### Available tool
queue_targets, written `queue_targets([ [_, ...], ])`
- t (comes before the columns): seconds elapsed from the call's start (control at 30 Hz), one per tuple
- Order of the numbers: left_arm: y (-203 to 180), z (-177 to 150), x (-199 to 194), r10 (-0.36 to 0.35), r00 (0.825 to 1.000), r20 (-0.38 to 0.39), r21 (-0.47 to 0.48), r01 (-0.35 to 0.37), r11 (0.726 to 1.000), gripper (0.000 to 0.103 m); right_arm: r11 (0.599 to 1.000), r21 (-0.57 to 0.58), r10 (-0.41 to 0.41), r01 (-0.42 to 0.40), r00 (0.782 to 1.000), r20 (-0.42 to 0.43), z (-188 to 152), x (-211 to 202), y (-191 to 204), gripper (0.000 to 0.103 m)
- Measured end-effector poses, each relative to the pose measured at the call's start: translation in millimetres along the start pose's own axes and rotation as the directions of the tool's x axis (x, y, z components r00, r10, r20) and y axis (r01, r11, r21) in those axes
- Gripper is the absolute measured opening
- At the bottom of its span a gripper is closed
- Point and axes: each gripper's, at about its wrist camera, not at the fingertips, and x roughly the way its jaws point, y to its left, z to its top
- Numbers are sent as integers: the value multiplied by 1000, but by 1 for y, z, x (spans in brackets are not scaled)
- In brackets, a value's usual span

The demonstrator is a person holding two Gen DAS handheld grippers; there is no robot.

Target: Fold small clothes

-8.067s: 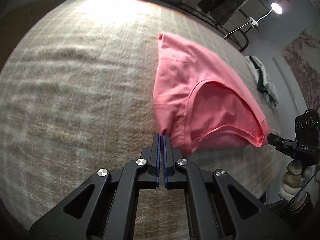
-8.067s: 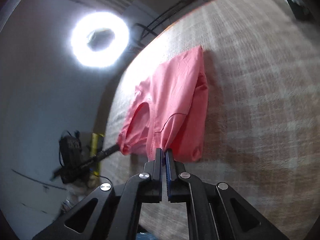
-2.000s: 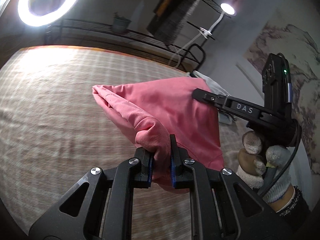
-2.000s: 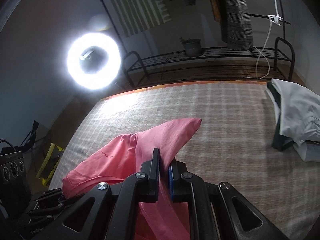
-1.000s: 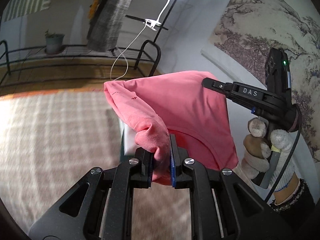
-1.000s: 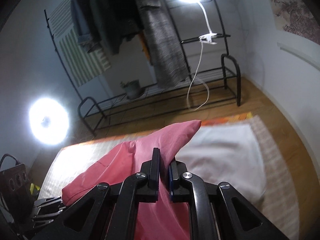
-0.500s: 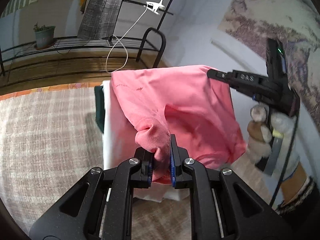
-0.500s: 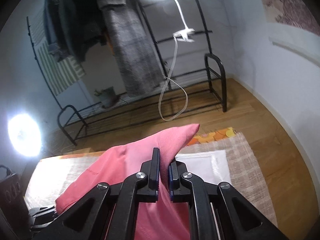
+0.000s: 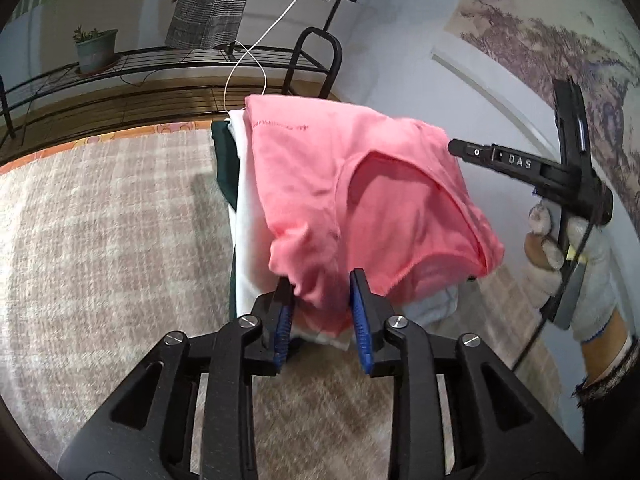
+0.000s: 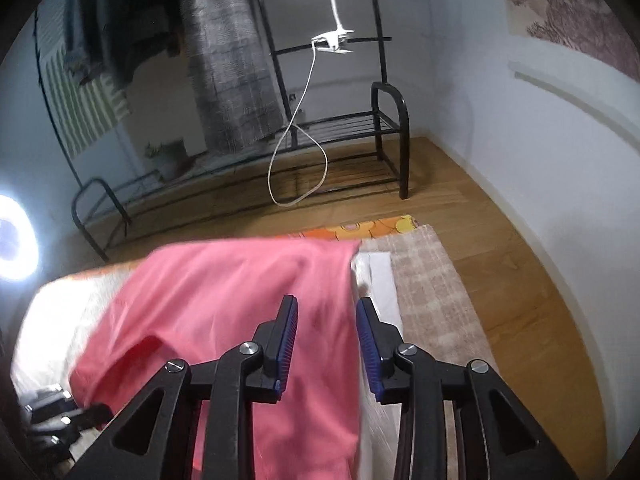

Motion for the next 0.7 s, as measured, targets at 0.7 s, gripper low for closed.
queue_targets([
  [0.7, -21, -33, -156, 42, 992, 119, 82, -52, 995, 27, 1000, 9, -18, 18, 995, 102, -10, -138, 61, 32],
])
